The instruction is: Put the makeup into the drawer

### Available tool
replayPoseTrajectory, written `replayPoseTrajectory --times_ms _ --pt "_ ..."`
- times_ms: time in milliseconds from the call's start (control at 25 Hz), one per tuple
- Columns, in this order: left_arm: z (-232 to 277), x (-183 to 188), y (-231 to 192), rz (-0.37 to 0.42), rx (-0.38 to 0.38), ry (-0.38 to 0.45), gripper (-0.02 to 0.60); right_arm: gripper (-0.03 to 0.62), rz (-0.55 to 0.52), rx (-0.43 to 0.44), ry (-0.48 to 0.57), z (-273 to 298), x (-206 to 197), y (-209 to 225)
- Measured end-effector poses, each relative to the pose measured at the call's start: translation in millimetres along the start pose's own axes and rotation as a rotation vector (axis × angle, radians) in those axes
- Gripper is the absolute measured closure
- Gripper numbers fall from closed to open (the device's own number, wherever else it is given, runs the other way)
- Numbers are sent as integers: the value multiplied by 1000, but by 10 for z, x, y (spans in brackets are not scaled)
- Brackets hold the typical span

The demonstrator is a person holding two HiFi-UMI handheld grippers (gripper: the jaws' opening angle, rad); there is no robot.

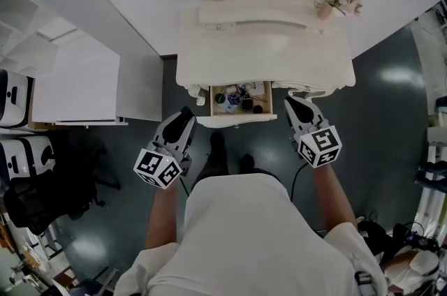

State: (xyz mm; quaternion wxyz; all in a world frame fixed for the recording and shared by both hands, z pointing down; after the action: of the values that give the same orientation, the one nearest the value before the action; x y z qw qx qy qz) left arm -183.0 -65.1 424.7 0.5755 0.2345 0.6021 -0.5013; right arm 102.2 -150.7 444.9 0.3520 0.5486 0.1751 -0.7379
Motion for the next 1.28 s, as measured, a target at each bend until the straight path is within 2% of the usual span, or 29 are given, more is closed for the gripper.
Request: replayPoseTrajectory --times_ms 360,720,1000,1280 --pt "447 126 -505 28 -130 -91 482 565 51 -83 -34 419 -2 -27" --pt "812 -54 -758 11 -285 -205 482 565 100 -200 -93 549 -171 -94" --pt "1115 -356 -839 -5 -420 -322 482 565 146 -276 -149 593 -343 -182" --pt "1382 -818 -717 -2 -495 -437 482 565 200 -309 -209 544 -629 -162"
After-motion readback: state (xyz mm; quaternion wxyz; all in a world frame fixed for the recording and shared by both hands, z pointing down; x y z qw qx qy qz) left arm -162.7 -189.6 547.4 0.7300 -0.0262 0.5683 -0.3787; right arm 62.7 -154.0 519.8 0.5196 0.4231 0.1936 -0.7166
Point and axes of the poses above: the fingertips, and each gripper's own axes: z forward along the fingers, y to its right, x out of its top, the point moved 3 cm from there along -z, backward along the fingers, and after that the axes turned 2 degrees about y, right-handed, at the moved point
